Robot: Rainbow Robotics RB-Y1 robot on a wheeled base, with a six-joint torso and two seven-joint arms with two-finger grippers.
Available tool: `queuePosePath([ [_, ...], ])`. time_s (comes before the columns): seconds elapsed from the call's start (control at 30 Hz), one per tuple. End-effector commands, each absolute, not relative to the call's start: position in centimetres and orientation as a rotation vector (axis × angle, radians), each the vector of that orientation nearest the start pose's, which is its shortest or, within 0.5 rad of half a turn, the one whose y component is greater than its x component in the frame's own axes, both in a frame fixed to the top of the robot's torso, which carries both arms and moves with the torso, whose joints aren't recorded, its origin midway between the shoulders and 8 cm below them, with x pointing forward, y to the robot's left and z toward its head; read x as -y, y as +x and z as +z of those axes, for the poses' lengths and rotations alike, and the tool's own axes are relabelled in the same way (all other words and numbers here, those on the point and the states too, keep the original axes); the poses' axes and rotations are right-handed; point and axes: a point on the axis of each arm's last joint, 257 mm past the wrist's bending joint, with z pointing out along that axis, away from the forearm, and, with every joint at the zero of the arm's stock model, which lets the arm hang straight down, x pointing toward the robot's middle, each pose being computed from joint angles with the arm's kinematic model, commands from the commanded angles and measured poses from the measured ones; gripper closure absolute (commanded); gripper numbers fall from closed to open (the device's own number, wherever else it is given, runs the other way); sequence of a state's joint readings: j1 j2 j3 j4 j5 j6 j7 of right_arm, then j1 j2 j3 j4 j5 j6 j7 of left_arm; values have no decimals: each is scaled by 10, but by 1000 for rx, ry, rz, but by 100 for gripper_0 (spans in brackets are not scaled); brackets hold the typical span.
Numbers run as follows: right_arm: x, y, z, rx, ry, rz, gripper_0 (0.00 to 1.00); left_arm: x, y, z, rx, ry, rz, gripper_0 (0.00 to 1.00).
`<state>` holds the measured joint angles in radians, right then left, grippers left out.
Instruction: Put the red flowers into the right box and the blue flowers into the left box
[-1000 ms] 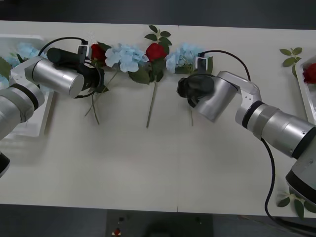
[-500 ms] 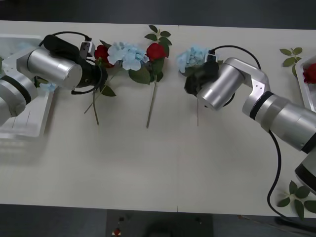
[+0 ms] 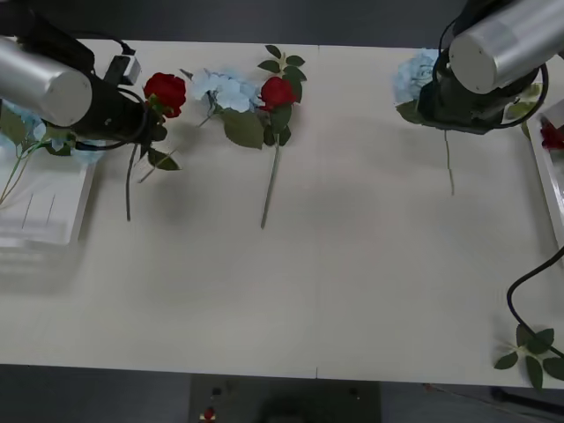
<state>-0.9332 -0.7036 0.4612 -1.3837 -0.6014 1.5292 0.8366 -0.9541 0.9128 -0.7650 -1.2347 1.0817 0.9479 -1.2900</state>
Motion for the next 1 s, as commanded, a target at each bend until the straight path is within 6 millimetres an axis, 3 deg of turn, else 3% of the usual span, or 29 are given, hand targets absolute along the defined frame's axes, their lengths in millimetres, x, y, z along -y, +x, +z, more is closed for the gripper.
queuePosePath([
  [0.03, 305, 586, -137, -2560, 149, -274, 100, -288, 616, -120, -2394, 302, -97, 100],
  [0.2, 324, 592, -153, -2579, 110, -300, 100, -302, 598, -89, -2391, 318, -205, 100],
  [0.4, 342, 613, -196, -2525, 58, -365, 100, -307, 574, -47, -2351, 417, -326, 100],
  [0.63, 374, 618, -240, -2503, 30, -506, 100, -293, 556, -11, -2229, 561, -476, 100],
  [0.73, 385, 615, -247, -2507, 27, -545, 100, -285, 549, -2, -2166, 631, -526, 100],
  [1.0, 401, 612, -256, -2489, -37, -635, 100, -238, 531, 28, -1897, 748, -785, 100],
])
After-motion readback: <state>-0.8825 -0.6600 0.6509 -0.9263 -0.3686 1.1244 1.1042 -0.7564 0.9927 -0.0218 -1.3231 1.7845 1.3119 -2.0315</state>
